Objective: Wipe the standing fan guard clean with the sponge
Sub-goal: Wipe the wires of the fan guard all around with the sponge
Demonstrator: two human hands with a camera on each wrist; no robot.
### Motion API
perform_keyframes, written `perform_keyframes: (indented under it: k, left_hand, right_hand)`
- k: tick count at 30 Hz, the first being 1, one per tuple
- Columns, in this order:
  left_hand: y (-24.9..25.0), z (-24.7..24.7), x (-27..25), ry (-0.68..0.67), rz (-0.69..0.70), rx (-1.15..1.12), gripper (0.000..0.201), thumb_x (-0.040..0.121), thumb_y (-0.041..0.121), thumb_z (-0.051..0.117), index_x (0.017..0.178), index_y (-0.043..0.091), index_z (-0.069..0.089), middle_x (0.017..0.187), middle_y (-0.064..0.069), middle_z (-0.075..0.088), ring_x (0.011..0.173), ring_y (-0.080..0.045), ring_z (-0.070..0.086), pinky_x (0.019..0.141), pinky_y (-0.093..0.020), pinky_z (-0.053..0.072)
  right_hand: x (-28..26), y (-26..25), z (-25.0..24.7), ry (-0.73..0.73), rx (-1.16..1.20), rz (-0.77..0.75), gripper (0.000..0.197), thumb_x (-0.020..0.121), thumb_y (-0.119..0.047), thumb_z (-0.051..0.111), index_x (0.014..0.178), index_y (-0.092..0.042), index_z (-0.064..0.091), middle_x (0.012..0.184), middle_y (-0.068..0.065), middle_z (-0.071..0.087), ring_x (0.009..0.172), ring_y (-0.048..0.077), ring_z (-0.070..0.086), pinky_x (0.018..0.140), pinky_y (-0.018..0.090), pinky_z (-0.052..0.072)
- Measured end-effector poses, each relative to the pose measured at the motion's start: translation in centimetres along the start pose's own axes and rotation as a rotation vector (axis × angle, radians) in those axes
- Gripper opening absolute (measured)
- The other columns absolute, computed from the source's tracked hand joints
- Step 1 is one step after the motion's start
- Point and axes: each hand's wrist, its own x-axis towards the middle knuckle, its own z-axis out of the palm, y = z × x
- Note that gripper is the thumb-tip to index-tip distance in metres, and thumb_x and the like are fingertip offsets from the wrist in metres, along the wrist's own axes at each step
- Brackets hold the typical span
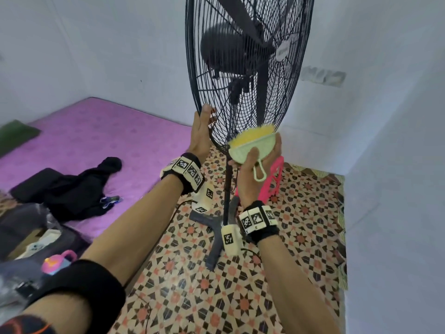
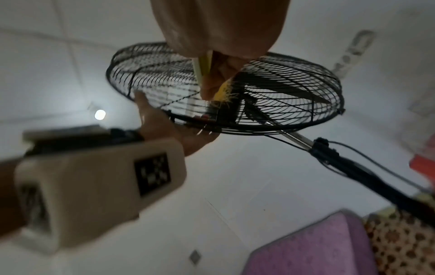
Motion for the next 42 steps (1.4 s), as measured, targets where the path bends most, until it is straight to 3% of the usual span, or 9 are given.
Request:
perform_keyframes:
  k: [4, 8, 14, 21, 23, 26, 36, 39, 42]
  left_hand:
    - [-0.3, 0.1, 0.4, 0.003, 0.028, -0.038, 0.092, 0.081, 0.099, 0.027, 0.141, 0.039, 0.059, 0.164, -0.003, 0.040, 0.154, -0.021, 0.031, 0.124, -0.064, 0.018]
    - [-0.7, 0.0, 0.1, 0.000, 0.068, -0.062, 0.079, 0.086, 0.095, 0.029, 0.133, 0.042, 0.065, 0.155, 0.000, 0.052, 0.149, -0.019, 0.040, 0.124, -0.061, 0.022]
    - [0.6, 0.1, -0.7, 0.060, 0.071, -0.134, 0.102, 0.078, 0.099, 0.034, 0.139, 0.021, 0.062, 0.141, -0.004, 0.064, 0.132, -0.022, 0.059, 0.115, -0.059, 0.040]
    - [0.9, 1.4, -1.9, 0.124, 0.042, -0.208, 0.097, 0.076, 0.099, 0.038, 0.130, 0.024, 0.069, 0.138, -0.005, 0.066, 0.132, -0.026, 0.059, 0.115, -0.060, 0.040]
    - [0.4, 1.9, -1.9, 0.149, 0.049, -0.238, 0.097, 0.078, 0.097, 0.040, 0.134, 0.023, 0.068, 0.139, -0.005, 0.067, 0.132, -0.026, 0.060, 0.116, -0.059, 0.039]
    - [0.0, 2.9, -2.7, 0.204, 0.016, -0.239, 0.101, 0.082, 0.096, 0.035, 0.149, 0.023, 0.055, 0.150, -0.002, 0.058, 0.141, -0.021, 0.053, 0.122, -0.058, 0.033]
    - [-2.6, 1.9, -1.3, 0.138, -0.223, -0.279, 0.115, 0.072, 0.103, 0.036, 0.162, 0.032, 0.032, 0.162, 0.000, 0.044, 0.152, -0.026, 0.036, 0.121, -0.066, 0.024]
    - [-0.6, 1.9, -2.5, 0.155, -0.174, -0.188, 0.124, 0.067, 0.106, 0.027, 0.163, 0.027, 0.031, 0.161, 0.000, 0.045, 0.150, -0.023, 0.041, 0.118, -0.056, 0.026]
    - [-1.8, 1.4, -2.0, 0.122, -0.145, -0.191, 0.132, 0.061, 0.110, 0.026, 0.163, 0.027, 0.030, 0.164, -0.003, 0.040, 0.150, -0.024, 0.040, 0.123, -0.058, 0.025]
  right_hand:
    - [0.1, 0.2, -0.5, -0.123, -0.119, -0.060, 0.059, 0.104, -0.013, 0.048, 0.156, -0.022, 0.023, 0.145, -0.026, 0.042, 0.104, 0.007, 0.065, 0.076, 0.041, 0.062]
    - [1.5, 0.2, -1.9, -0.270, -0.170, -0.114, 0.029, 0.098, -0.003, 0.061, 0.122, 0.000, 0.046, 0.089, -0.016, 0.054, 0.068, -0.010, 0.056, 0.057, 0.021, 0.052]
    - [3.4, -1.0, -5.2, -0.813, 0.008, 0.382, 0.059, 0.099, -0.051, 0.048, 0.138, -0.007, 0.040, 0.135, 0.001, 0.050, 0.112, 0.014, 0.068, 0.090, 0.046, 0.059]
    - [5.6, 4.1, -7.7, -0.448, -0.022, 0.684, 0.087, 0.087, -0.002, 0.070, 0.151, -0.043, 0.028, 0.134, 0.000, 0.053, 0.114, 0.033, 0.066, 0.085, 0.055, 0.060]
    - [5.6, 6.9, -8.3, -0.400, -0.167, 0.651, 0.047, 0.078, -0.008, 0.069, 0.122, -0.022, 0.058, 0.117, 0.022, 0.064, 0.093, 0.029, 0.071, 0.079, 0.050, 0.060]
    - [6.2, 8.9, -7.3, -0.372, -0.324, 0.610, 0.017, 0.086, -0.004, 0.060, 0.075, -0.016, 0.055, 0.072, 0.006, 0.063, 0.069, 0.021, 0.060, 0.072, 0.045, 0.051]
    - [5.1, 1.5, -3.9, -0.634, -0.176, 0.488, 0.026, 0.098, -0.003, 0.056, 0.123, -0.004, 0.061, 0.116, 0.004, 0.069, 0.086, 0.012, 0.075, 0.079, 0.037, 0.063]
    - [5.7, 2.9, -4.3, -0.499, -0.211, 0.538, 0.020, 0.098, -0.002, 0.053, 0.111, -0.015, 0.062, 0.095, 0.000, 0.067, 0.071, 0.011, 0.074, 0.082, 0.045, 0.063]
    - [7.1, 5.3, -3.6, -0.322, -0.350, 0.653, 0.049, 0.095, -0.008, 0.054, 0.143, -0.002, 0.042, 0.098, 0.009, 0.064, 0.081, 0.015, 0.073, 0.091, 0.050, 0.059]
